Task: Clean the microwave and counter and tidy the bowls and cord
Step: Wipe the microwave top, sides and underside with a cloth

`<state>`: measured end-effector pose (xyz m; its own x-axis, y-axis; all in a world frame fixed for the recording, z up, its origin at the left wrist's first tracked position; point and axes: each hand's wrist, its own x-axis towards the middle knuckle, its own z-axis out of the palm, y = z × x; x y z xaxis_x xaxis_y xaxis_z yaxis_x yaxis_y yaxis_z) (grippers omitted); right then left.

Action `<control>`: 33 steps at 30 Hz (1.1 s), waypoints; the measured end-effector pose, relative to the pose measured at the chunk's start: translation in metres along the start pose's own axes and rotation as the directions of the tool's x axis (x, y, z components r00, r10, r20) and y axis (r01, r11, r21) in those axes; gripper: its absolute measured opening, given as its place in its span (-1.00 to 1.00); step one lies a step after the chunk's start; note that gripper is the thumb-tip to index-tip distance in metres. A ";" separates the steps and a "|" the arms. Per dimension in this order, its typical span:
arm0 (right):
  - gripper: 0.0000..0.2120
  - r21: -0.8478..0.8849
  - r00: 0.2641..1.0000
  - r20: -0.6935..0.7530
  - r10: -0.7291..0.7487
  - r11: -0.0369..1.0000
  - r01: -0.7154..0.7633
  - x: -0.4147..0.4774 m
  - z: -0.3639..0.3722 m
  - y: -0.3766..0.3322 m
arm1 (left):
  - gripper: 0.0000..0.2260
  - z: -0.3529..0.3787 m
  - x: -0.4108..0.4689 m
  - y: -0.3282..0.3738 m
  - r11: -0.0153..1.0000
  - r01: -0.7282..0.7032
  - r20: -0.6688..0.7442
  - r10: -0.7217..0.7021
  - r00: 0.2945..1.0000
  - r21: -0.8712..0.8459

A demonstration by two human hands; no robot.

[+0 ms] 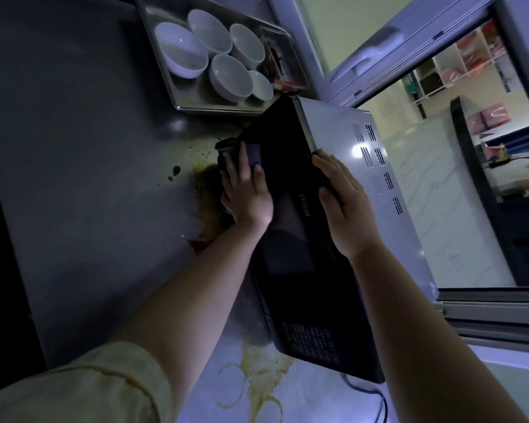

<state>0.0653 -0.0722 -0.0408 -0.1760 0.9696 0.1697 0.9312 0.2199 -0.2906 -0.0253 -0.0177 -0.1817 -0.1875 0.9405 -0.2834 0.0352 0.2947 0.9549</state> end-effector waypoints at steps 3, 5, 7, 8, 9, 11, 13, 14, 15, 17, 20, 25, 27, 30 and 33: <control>-0.55 0.003 1.000 0.000 0.001 1.000 -0.001 0.000 0.000 0.000 | -0.53 0.003 -0.046 0.025 0.995 -0.103 0.006 0.103 0.995 -0.015; -0.54 0.019 1.000 -0.003 0.016 1.000 -0.016 -0.001 -0.001 -0.001 | -0.51 0.006 -0.085 0.029 0.989 -0.145 0.011 0.146 0.989 -0.006; -0.54 0.034 0.999 -0.003 0.032 0.999 -0.032 -0.002 -0.002 -0.002 | -0.52 0.009 -0.105 0.023 0.987 -0.161 0.018 0.161 0.987 -0.017; -0.55 0.037 0.999 -0.003 0.035 0.999 -0.035 -0.002 -0.002 -0.002 | -0.52 0.009 -0.101 0.019 0.986 -0.164 0.015 0.164 0.986 -0.025; -0.55 0.037 0.999 -0.003 0.036 0.999 -0.036 -0.002 -0.002 -0.002 | -0.52 0.009 -0.089 0.016 0.988 -0.152 0.002 0.152 0.988 -0.030; -0.56 0.033 1.000 -0.004 0.030 0.999 -0.030 -0.002 -0.001 -0.003 | -0.55 0.006 -0.051 0.010 0.997 -0.054 -0.021 0.053 0.998 -0.046; -0.56 0.023 1.000 -0.008 0.027 0.999 -0.026 -0.001 -0.001 -0.002 | -0.58 0.001 -0.011 0.005 0.994 0.083 -0.007 -0.083 0.996 -0.071; -0.55 0.019 1.000 -0.008 0.029 0.999 -0.029 -0.001 -0.001 -0.001 | -0.59 -0.002 0.002 0.005 0.988 0.136 0.011 -0.136 0.991 -0.070; -0.55 0.017 0.999 -0.007 0.031 0.999 -0.031 -0.002 -0.001 -0.001 | -0.59 -0.003 0.008 0.006 0.983 0.169 0.026 -0.168 0.986 -0.067; -0.55 0.016 1.000 -0.011 0.025 1.000 -0.025 -0.001 -0.001 0.000 | -0.59 -0.002 -0.002 0.010 0.983 0.171 0.040 -0.169 0.985 -0.072; -0.56 0.014 1.000 -0.010 0.003 1.000 -0.002 0.000 0.000 0.001 | -0.56 0.006 -0.063 0.010 0.998 0.042 0.031 -0.040 0.999 -0.050; -0.57 0.002 1.000 0.004 -0.006 1.000 0.006 -0.002 -0.001 0.001 | -0.54 0.013 -0.210 -0.022 0.976 -0.218 0.151 0.219 0.964 -0.018; -0.57 0.000 1.000 0.002 0.001 1.000 -0.001 -0.003 -0.002 0.000 | -0.56 0.015 -0.234 -0.037 0.962 -0.270 0.179 0.271 0.946 -0.030; -0.57 -0.013 1.000 0.005 0.007 1.000 -0.007 -0.003 -0.002 -0.001 | -0.55 0.017 -0.203 -0.047 0.958 -0.286 0.153 0.284 0.947 -0.008; -0.57 -0.024 1.000 -0.004 0.004 1.000 -0.004 -0.001 -0.001 -0.001 | -0.45 0.011 -0.132 -0.040 0.993 -0.120 0.068 0.119 0.991 0.008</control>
<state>0.0651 -0.0736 -0.0396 -0.1712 0.9700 0.1724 0.9394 0.2134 -0.2681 0.0088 -0.1515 -0.1830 -0.1147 0.9782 -0.1730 0.0653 0.1812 0.9813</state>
